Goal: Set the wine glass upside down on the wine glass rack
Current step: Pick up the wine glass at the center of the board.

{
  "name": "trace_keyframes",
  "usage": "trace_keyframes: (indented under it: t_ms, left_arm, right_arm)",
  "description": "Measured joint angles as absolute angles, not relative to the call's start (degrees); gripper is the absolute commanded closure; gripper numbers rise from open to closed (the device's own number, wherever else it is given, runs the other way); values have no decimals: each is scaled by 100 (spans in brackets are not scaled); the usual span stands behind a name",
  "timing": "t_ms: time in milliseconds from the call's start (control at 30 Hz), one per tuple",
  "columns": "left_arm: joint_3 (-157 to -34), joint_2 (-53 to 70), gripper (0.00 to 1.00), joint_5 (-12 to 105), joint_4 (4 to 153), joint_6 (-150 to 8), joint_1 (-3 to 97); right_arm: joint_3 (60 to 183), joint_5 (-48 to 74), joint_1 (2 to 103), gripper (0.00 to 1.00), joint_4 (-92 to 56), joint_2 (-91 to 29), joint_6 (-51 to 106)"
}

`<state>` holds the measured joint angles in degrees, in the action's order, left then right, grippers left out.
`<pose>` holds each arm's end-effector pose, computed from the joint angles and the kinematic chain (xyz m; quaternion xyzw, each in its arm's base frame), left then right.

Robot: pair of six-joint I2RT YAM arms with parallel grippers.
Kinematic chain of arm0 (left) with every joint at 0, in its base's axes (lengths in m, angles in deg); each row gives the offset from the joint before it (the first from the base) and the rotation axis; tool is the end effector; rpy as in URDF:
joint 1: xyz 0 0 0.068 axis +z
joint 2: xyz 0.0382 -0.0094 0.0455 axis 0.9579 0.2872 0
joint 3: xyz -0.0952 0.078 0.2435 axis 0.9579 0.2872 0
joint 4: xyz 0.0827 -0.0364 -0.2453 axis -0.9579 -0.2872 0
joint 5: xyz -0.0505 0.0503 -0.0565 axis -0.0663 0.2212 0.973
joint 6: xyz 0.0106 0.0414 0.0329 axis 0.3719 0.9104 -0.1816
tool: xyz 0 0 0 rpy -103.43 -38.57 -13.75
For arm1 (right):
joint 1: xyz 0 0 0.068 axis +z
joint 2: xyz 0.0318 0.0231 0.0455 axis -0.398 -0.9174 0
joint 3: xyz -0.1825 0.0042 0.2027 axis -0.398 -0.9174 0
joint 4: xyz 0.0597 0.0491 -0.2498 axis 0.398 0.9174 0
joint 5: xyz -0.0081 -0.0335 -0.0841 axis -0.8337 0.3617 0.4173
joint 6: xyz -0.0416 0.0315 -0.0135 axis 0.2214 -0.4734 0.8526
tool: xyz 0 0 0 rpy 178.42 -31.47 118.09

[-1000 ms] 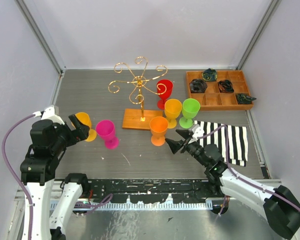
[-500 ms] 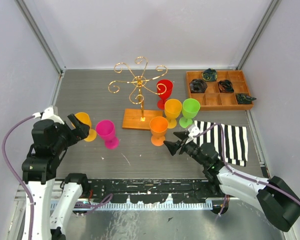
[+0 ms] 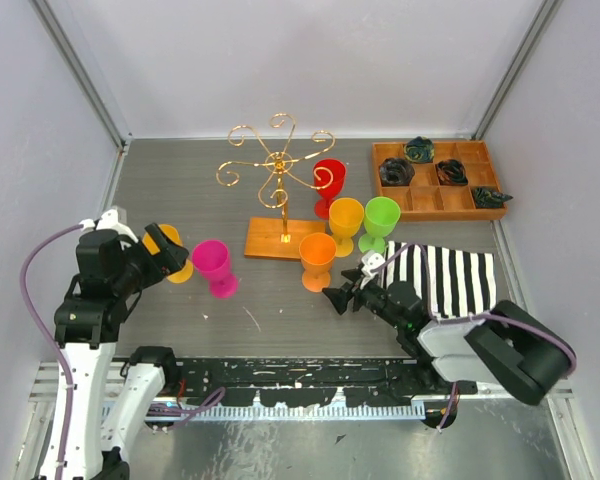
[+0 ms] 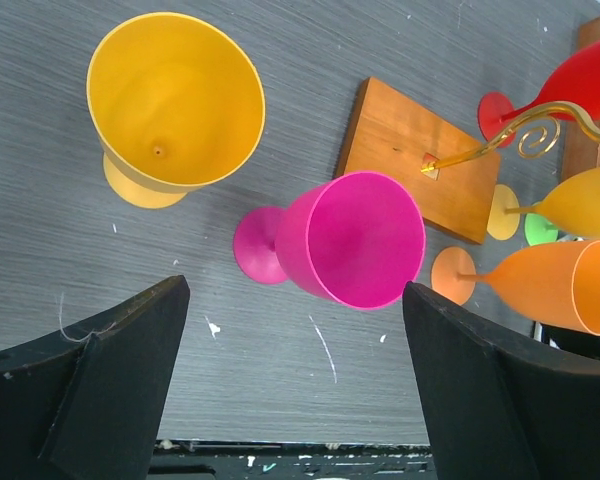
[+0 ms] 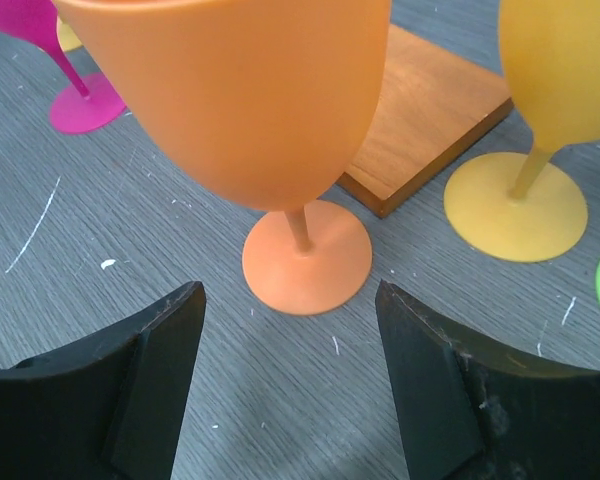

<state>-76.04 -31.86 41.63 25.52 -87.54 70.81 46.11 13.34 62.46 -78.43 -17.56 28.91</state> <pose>0.1117 -0.0071 0.3376 -0.1841 0.8600 -0.1530 0.4507 0.1361 0.1157 0.1406 -0.2545 0.7082 0.2909 0.5908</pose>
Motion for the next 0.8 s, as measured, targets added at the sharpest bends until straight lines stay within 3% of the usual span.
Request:
trace_keyframes:
  t_ms: [400, 800]
  left_arm:
    - [-7656, -3149, 5, 4179, 2550, -8553, 7081]
    - [-7654, -3234, 5, 4198, 2554, -8540, 7081]
  right_arm:
    - [4611, 1198, 6246, 31, -10258, -4112, 2891]
    - [4860, 1198, 6246, 34, -10601, -4645, 3136]
